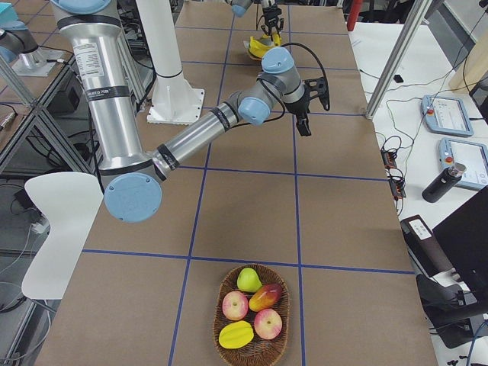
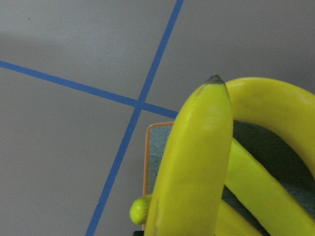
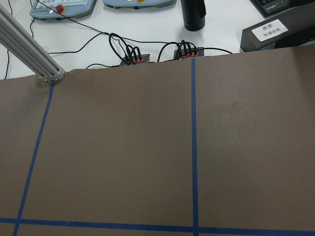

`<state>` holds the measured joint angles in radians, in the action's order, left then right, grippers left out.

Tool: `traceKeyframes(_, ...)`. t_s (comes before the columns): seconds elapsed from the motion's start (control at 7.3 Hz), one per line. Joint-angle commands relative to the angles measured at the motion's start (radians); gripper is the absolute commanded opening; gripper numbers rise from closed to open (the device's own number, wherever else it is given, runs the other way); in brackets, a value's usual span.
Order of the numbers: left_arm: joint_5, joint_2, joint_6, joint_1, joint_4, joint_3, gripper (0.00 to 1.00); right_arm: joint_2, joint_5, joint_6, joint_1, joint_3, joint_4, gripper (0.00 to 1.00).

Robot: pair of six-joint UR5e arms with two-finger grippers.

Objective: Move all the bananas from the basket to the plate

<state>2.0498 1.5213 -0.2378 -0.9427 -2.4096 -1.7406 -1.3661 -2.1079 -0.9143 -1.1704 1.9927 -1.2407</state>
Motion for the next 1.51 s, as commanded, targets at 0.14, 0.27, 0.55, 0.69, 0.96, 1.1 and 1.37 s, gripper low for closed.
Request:
traceKeyframes(0.14, 0.022, 0.0, 0.009, 0.015, -0.005, -0.008, 0.51, 0.005, 0.003, 0.0, -0.003, -0.008, 0.003, 1.0)
traceKeyframes(0.27, 0.039, 0.002, 0.012, 0.016, -0.008, -0.008, 0.86, 0.007, 0.003, 0.0, -0.003, -0.008, 0.003, 1.0)
traceKeyframes(0.55, 0.066, 0.002, 0.105, 0.016, -0.057, -0.005, 0.99, 0.009, 0.0, -0.001, -0.003, -0.008, 0.004, 1.0)
traceKeyframes(0.69, 0.072, 0.002, 0.124, 0.016, -0.072, -0.007, 1.0, 0.007, -0.007, -0.001, -0.005, -0.008, 0.004, 1.0)
traceKeyframes(0.96, 0.159, 0.01, 0.159, 0.015, -0.071, -0.032, 1.0, 0.007, -0.026, 0.0, -0.017, -0.008, 0.004, 1.0)
traceKeyframes(1.1, 0.188, 0.02, 0.261, 0.013, -0.065, -0.06, 1.0, 0.007, -0.046, 0.002, -0.034, -0.009, 0.003, 1.0)
traceKeyframes(1.37, 0.19, 0.042, 0.583, -0.02, -0.063, -0.086, 1.0, -0.007, -0.079, 0.084, -0.078, -0.026, -0.008, 1.0)
